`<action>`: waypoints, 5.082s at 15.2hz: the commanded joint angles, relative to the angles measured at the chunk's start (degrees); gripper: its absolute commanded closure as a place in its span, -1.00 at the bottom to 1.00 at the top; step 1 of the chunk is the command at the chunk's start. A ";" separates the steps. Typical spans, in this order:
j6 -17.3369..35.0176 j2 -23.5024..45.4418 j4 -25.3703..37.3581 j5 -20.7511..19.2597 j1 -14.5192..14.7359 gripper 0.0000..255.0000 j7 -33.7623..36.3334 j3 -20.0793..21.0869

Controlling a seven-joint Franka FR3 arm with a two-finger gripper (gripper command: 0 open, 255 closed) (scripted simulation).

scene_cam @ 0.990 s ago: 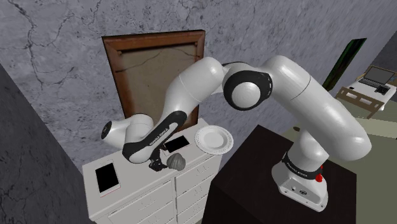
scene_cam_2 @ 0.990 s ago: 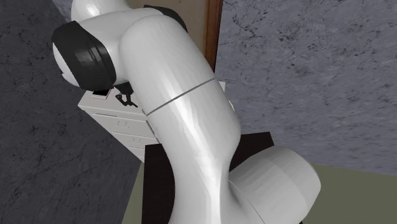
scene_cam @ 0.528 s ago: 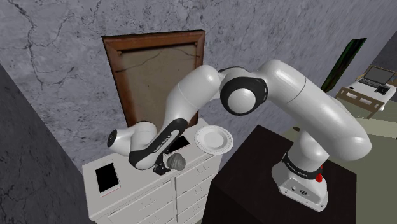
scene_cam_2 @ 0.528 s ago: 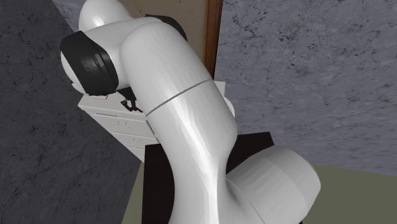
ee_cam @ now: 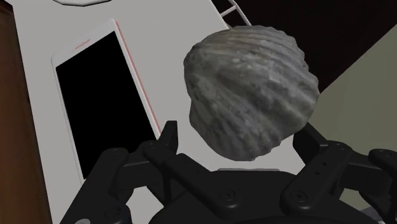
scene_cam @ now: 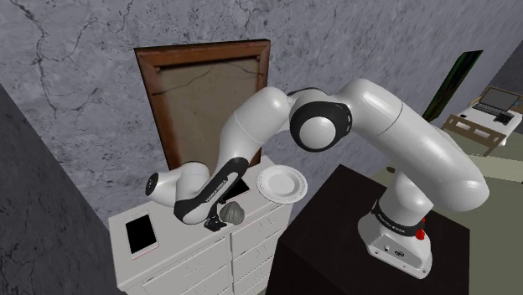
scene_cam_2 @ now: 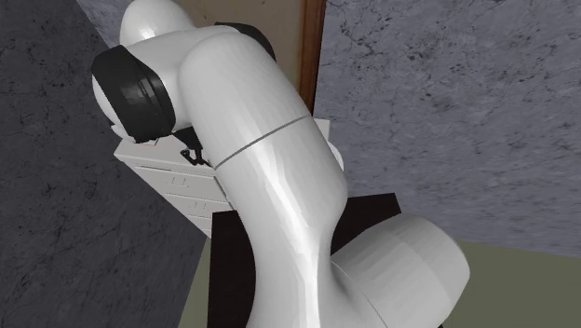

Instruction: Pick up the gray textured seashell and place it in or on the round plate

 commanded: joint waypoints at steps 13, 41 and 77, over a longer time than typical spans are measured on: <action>9.77 -7.55 -12.46 -3.43 -1.86 -1.00 -2.21 1.16; 123.93 -12.86 -53.57 -40.67 6.96 1.00 -38.36 -43.07; 131.09 -8.63 -46.92 -48.74 4.80 -1.00 -57.48 -44.69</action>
